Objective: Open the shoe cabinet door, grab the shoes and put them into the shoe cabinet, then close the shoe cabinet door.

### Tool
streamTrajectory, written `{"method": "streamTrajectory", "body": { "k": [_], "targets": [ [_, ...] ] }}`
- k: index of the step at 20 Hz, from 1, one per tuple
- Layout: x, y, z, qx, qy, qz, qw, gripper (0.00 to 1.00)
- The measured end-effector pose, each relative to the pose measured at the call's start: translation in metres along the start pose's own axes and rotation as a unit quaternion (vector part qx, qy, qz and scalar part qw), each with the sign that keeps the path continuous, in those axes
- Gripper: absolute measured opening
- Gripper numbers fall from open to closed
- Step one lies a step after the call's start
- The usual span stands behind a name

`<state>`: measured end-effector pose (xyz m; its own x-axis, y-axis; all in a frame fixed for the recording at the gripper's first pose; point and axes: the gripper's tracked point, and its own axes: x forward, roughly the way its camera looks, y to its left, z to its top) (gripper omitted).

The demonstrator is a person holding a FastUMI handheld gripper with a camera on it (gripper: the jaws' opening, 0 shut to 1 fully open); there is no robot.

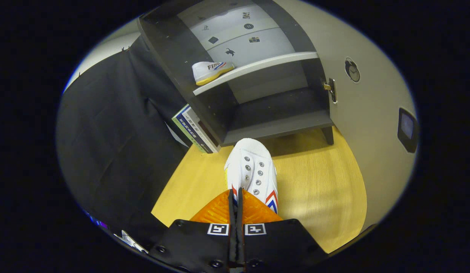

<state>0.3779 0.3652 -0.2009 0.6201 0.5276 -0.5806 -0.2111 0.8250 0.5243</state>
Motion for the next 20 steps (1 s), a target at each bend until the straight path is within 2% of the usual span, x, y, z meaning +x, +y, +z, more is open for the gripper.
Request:
{"method": "streamTrajectory", "body": {
  "k": [6, 9, 11, 13, 15, 18, 20],
  "targets": [
    [-0.016, 0.034, 0.060, 0.004, -0.063, 0.036, 0.997, 0.01],
    [-0.016, 0.045, 0.086, -0.003, -0.089, 0.040, 0.995, 0.01],
    [-0.010, 0.047, 0.088, 0.000, -0.077, 0.038, 0.996, 0.01],
    [0.005, 0.040, 0.075, -0.010, -0.060, 0.027, 0.998, 0.01],
    [0.019, 0.022, 0.042, -0.025, -0.025, 0.005, 0.999, 0.01],
    [0.044, -0.003, -0.012, -0.004, 0.034, -0.020, 0.999, 0.01],
    [0.059, -0.020, -0.053, -0.012, 0.072, -0.039, 0.997, 0.01]
  ]
}}
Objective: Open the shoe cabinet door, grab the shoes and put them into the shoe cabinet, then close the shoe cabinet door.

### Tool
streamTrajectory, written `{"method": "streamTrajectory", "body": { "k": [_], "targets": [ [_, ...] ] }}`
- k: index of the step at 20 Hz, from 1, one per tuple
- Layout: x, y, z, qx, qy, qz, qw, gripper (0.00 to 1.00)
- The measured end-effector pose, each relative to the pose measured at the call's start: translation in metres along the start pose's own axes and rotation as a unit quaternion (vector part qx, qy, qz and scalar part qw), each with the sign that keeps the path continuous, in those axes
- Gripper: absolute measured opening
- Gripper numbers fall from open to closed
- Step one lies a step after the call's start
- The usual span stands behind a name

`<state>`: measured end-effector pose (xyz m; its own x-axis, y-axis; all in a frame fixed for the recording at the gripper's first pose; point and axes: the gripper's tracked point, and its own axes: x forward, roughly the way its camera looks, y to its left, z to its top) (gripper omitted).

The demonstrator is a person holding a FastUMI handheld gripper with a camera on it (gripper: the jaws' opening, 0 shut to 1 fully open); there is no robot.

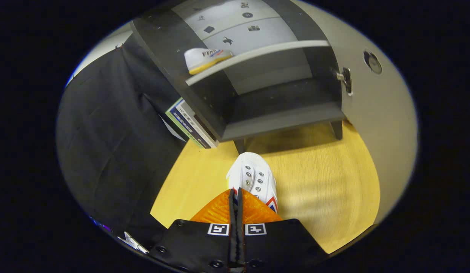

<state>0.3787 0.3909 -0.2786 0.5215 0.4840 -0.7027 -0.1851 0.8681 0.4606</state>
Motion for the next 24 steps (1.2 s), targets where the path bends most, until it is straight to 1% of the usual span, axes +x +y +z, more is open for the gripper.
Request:
{"method": "streamTrajectory", "body": {
  "k": [3, 4, 5, 7, 9, 10, 12, 13, 15, 16, 17, 18, 20, 22, 24],
  "targets": [
    [0.022, -0.016, -0.062, -0.024, 0.061, -0.028, 0.997, 0.01],
    [0.025, -0.013, -0.083, -0.023, 0.085, -0.020, 0.996, 0.01],
    [0.029, -0.013, -0.098, -0.029, 0.097, -0.022, 0.995, 0.01],
    [0.033, -0.010, -0.120, -0.069, 0.117, -0.025, 0.990, 0.01],
    [0.043, -0.005, -0.127, -0.126, 0.120, -0.027, 0.984, 0.02],
    [0.041, -0.003, -0.134, -0.149, 0.128, -0.029, 0.980, 0.07],
    [0.044, -0.011, -0.142, -0.202, 0.134, -0.060, 0.968, 0.23],
    [0.046, -0.014, -0.149, -0.220, 0.145, -0.067, 0.962, 0.31],
    [0.052, -0.011, -0.149, -0.241, 0.140, -0.080, 0.957, 0.47],
    [0.053, -0.011, -0.151, -0.249, 0.144, -0.085, 0.954, 0.48],
    [0.051, -0.015, -0.147, -0.272, 0.149, -0.099, 0.946, 0.37],
    [0.055, -0.015, -0.148, -0.281, 0.152, -0.094, 0.943, 0.26],
    [0.053, -0.015, -0.147, -0.232, 0.152, -0.084, 0.957, 0.04],
    [0.048, -0.006, -0.136, -0.158, 0.119, -0.075, 0.977, 0.01],
    [0.036, -0.001, -0.111, -0.105, 0.087, -0.053, 0.989, 0.01]
  ]
}}
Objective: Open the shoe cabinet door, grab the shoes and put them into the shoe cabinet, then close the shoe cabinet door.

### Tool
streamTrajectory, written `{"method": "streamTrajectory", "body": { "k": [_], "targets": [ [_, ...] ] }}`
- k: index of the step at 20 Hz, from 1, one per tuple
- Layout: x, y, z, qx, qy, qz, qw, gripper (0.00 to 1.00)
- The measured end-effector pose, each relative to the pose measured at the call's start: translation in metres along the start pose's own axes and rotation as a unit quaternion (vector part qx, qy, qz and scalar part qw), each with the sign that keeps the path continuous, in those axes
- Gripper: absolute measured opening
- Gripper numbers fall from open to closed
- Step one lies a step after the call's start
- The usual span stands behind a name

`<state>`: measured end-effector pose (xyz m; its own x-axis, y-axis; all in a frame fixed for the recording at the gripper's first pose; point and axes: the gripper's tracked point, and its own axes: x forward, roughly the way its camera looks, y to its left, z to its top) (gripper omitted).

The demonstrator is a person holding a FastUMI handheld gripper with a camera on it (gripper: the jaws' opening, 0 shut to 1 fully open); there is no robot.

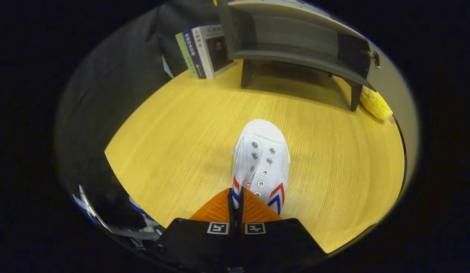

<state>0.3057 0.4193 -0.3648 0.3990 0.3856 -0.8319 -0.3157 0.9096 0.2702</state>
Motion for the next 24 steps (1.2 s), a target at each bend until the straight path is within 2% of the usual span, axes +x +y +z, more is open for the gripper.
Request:
{"method": "streamTrajectory", "body": {
  "k": [2, 5, 8, 11, 13, 17, 22, 24],
  "targets": [
    [-0.023, 0.001, 0.024, 0.032, -0.026, 0.027, 0.999, 0.01],
    [-0.071, -0.002, 0.070, 0.039, -0.089, 0.043, 0.994, 0.01],
    [-0.128, -0.002, 0.119, 0.065, -0.145, 0.071, 0.985, 0.01],
    [-0.188, -0.010, 0.179, 0.056, -0.206, 0.078, 0.974, 0.01],
    [-0.221, -0.016, 0.221, 0.050, -0.245, 0.072, 0.966, 0.01],
    [-0.244, -0.041, 0.310, 0.049, -0.308, 0.042, 0.949, 0.01],
    [-0.244, -0.098, 0.408, 0.064, -0.348, -0.022, 0.935, 0.01],
    [-0.229, -0.118, 0.437, 0.059, -0.344, -0.056, 0.935, 0.01]
  ]
}}
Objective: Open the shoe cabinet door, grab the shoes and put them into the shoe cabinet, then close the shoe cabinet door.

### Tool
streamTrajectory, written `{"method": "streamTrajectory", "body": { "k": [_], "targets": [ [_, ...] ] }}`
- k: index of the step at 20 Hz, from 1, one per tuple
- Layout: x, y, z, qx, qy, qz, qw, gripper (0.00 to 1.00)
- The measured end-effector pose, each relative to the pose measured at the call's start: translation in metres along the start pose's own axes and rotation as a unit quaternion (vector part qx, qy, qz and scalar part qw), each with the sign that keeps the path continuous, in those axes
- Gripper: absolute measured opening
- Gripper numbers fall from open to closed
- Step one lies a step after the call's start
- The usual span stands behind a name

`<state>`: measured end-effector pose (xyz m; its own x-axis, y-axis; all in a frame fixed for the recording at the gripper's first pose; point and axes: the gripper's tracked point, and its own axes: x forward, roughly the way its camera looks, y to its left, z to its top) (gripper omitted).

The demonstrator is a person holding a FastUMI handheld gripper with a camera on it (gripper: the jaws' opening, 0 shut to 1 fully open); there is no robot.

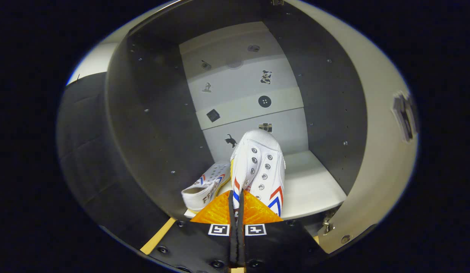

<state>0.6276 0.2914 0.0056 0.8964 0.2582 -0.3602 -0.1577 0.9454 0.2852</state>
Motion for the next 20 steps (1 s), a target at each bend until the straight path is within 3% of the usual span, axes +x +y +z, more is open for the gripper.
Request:
{"method": "streamTrajectory", "body": {
  "k": [3, 8, 9, 14, 20],
  "targets": [
    [0.042, -0.014, 0.000, -0.029, 0.009, -0.042, 0.999, 0.01],
    [0.075, -0.018, -0.015, -0.041, 0.022, -0.065, 0.997, 0.04],
    [0.069, -0.019, -0.009, -0.055, 0.006, -0.071, 0.996, 0.10],
    [-0.022, 0.002, 0.012, -0.132, -0.064, -0.076, 0.986, 0.99],
    [-0.166, 0.041, -0.003, -0.143, -0.099, -0.016, 0.985, 0.99]
  ]
}}
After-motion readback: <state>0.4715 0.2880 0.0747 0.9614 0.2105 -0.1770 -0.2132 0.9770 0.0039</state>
